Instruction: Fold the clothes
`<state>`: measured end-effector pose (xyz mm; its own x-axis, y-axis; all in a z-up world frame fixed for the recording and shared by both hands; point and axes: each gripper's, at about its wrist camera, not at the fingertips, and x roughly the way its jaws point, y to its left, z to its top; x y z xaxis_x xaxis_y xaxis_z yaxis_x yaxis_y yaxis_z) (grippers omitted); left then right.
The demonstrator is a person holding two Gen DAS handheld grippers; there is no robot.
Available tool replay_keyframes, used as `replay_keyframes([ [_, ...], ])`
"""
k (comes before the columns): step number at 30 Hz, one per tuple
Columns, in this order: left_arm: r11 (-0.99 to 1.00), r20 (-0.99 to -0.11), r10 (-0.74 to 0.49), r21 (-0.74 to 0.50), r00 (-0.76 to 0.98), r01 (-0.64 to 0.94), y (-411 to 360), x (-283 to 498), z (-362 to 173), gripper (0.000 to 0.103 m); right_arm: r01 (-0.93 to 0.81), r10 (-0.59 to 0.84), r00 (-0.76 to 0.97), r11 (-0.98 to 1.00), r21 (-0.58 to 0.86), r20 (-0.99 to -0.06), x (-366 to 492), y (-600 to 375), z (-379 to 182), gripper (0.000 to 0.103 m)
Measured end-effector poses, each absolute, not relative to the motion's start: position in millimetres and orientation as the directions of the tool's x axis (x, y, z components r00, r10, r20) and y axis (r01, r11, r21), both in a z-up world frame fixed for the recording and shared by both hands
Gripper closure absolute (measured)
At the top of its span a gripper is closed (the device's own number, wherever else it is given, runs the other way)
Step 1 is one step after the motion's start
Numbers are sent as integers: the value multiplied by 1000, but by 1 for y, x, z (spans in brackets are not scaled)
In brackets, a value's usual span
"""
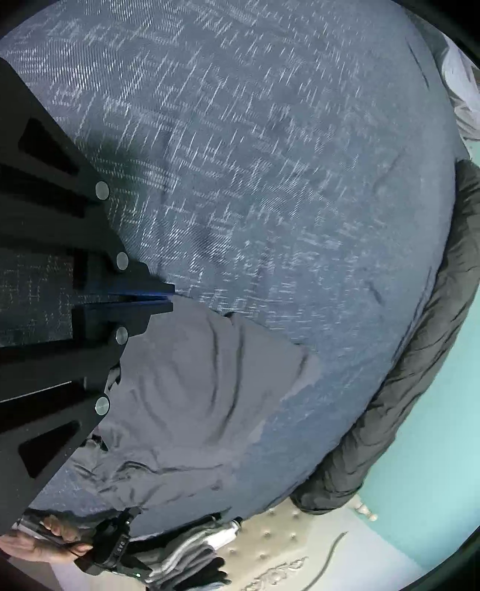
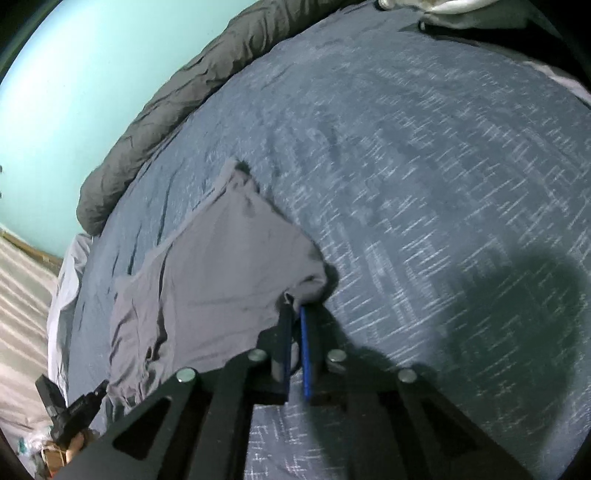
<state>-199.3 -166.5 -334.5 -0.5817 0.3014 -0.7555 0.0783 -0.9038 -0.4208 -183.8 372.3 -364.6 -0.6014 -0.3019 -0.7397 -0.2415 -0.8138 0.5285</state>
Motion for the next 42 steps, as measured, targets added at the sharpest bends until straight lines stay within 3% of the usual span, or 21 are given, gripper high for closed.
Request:
replay_keyframes([
  [11, -886, -749, 269, -439, -606, 149, -209, -213, -337, 101, -296, -244, -637, -799, 524, -731, -177, 398, -362, 101],
  [29, -901, -789, 257, -404, -558, 156, -193, -232, -355, 100, -316, -221, -607, -814, 487, -763, -181, 393, -369, 100],
  [32, -896, -788, 246, -407, -564, 178, -195, -228, -352, 91, -320, -213, -607, -817, 480, -766, -180, 393, -364, 93],
  [36, -904, -786, 178, -368, -593, 216, -201, -205, -334, 77, -327, -178, -619, -827, 457, -765, -168, 396, -351, 69],
  [37, -908, -780, 160, -357, -604, 220, -201, -196, -328, 70, -324, -167, -627, -832, 450, -761, -165, 395, -347, 68],
  [42, -928, -764, 242, -363, -599, 88, -167, -158, -316, 69, -220, -231, -656, -852, 475, -719, -144, 369, -321, 68],
])
